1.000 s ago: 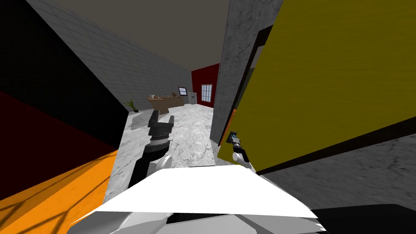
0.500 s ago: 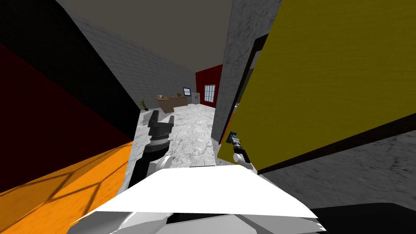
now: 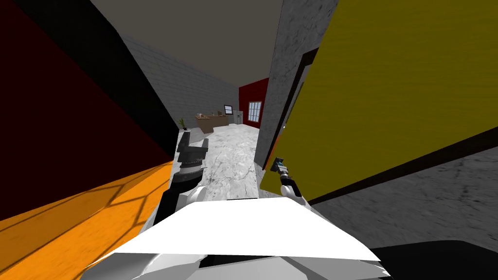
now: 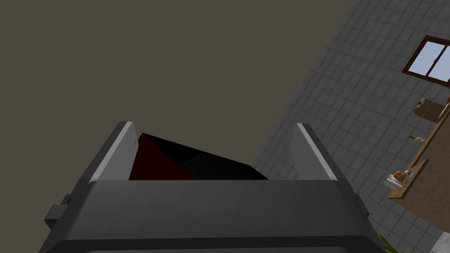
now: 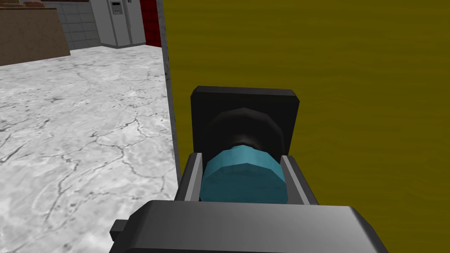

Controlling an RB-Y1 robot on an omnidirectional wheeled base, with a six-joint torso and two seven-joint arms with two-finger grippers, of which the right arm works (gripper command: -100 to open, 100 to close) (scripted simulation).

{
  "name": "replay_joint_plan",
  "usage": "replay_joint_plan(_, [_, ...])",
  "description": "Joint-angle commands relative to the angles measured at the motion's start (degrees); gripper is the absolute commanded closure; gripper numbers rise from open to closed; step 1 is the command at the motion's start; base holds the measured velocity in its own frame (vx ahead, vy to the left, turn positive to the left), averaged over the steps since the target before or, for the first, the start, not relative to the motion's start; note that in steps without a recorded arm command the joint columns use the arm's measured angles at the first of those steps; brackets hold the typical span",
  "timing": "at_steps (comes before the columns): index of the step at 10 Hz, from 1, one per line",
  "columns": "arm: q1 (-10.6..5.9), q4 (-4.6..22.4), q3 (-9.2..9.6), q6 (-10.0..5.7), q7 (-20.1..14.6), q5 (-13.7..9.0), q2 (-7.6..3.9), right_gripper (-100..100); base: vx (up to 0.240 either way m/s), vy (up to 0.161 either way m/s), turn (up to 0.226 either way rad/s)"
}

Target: Pull the door open

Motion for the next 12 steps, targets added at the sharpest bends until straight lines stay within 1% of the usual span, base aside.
replay_joint_plan(1, [0.69,-0.7,1.03,-0.48,-0.9,0.1,-0.78,100,-0.209,-0.086,0.115])
replay_joint_plan(2, [1.20,-1.1,1.75,-0.80,-1.6,0.1,-1.51,100,-0.222,-0.039,0.142])
replay_joint_plan(4, [1.82,-1.5,2.62,-1.19,-2.5,0.2,-2.41,100,-0.227,-0.039,0.097])
replay_joint_plan(5, [1.60,-1.2,2.42,-1.01,-2.2,0.2,-2.15,100,-0.099,-0.014,0.034])
replay_joint_plan(6, [2.34,-1.5,3.42,-1.50,-3.2,0.4,-3.09,100,-0.158,-0.020,0.140])
replay_joint_plan(12, [4.67,-3.1,6.49,-3.81,-6.7,0.9,-6.88,100,-0.211,-0.059,0.121])
